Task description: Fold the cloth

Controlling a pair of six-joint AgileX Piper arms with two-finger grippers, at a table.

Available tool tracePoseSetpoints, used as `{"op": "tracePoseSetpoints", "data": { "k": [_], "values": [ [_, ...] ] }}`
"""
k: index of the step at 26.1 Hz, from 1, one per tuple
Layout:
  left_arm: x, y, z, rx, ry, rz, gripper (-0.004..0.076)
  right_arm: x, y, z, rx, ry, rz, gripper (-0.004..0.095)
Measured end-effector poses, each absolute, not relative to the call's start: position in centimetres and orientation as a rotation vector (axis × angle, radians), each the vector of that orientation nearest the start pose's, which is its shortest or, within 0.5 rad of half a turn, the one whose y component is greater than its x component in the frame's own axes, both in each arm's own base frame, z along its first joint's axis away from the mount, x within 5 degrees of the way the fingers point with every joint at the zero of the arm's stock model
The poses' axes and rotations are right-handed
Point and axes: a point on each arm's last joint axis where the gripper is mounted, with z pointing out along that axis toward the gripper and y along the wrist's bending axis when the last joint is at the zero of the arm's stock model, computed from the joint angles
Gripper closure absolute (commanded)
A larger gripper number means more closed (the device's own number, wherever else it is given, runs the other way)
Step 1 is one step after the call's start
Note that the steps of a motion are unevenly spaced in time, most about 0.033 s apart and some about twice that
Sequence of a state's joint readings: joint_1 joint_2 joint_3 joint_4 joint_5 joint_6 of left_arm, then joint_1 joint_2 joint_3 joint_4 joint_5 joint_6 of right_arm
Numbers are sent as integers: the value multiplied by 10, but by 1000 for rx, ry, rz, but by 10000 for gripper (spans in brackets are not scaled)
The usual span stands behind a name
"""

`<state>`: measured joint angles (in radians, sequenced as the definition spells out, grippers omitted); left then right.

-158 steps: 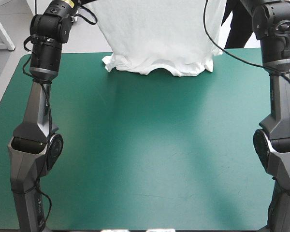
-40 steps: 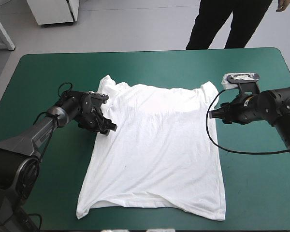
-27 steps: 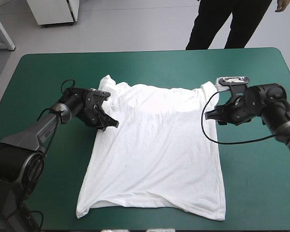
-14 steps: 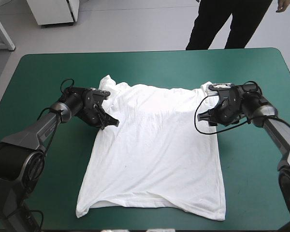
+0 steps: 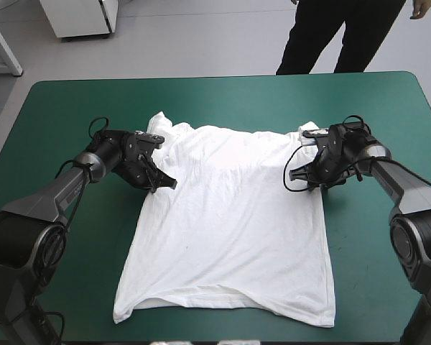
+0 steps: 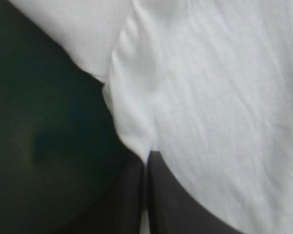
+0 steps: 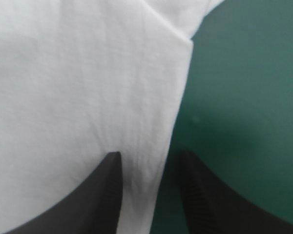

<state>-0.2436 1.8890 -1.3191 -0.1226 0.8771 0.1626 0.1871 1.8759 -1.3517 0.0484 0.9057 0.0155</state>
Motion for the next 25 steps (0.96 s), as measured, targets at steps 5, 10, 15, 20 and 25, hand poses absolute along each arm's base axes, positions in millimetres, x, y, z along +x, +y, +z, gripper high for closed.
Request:
{"op": "tracePoseSetpoints", "data": {
  "k": [5, 10, 15, 20, 25],
  "values": [
    [364, -99, 193, 485, 2887, -170, 734, 373, 78, 203, -282, 2923, 92, 925],
    [364, -99, 200, 495, 2865, -171, 734, 374, 84, 206, -313, 2919, 92, 925],
    [364, -101, 213, 491, 2841, -192, 734, 374, 88, 216, -310, 2901, 114, 925],
    [356, -103, 245, 482, 2780, -229, 734, 368, 95, 248, -284, 2847, 161, 925],
    [341, -100, 292, 475, 2675, -241, 734, 356, 91, 304, -298, 2729, 147, 925]
  ]
}}
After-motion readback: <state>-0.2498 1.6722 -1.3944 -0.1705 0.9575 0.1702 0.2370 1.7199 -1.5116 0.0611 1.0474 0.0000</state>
